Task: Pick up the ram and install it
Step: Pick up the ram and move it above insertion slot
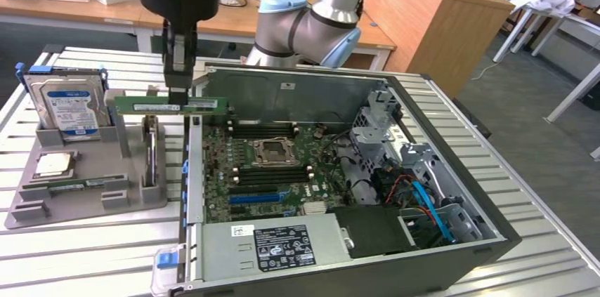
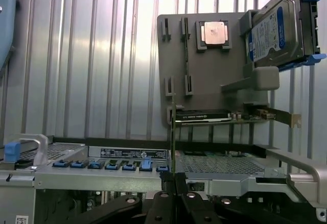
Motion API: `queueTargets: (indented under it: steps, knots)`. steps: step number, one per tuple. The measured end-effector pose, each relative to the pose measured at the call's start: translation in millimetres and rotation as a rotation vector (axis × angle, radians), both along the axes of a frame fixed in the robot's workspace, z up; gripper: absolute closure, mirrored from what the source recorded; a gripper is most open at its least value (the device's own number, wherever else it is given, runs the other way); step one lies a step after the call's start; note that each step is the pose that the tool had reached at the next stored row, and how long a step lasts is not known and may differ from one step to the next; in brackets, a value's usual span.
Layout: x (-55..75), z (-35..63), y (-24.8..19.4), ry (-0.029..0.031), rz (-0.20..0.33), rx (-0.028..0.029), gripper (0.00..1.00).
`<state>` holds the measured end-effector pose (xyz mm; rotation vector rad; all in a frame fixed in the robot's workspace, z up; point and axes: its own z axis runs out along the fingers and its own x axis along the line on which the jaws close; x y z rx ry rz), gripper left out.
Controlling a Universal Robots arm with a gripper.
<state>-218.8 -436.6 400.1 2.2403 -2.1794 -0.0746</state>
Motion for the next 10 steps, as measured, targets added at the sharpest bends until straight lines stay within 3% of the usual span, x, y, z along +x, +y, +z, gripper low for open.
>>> queueTargets:
  steps: [10]
  knots:
    - [12.9,-0.1,0.0,-0.0001,-0.003,0.0001,0.89]
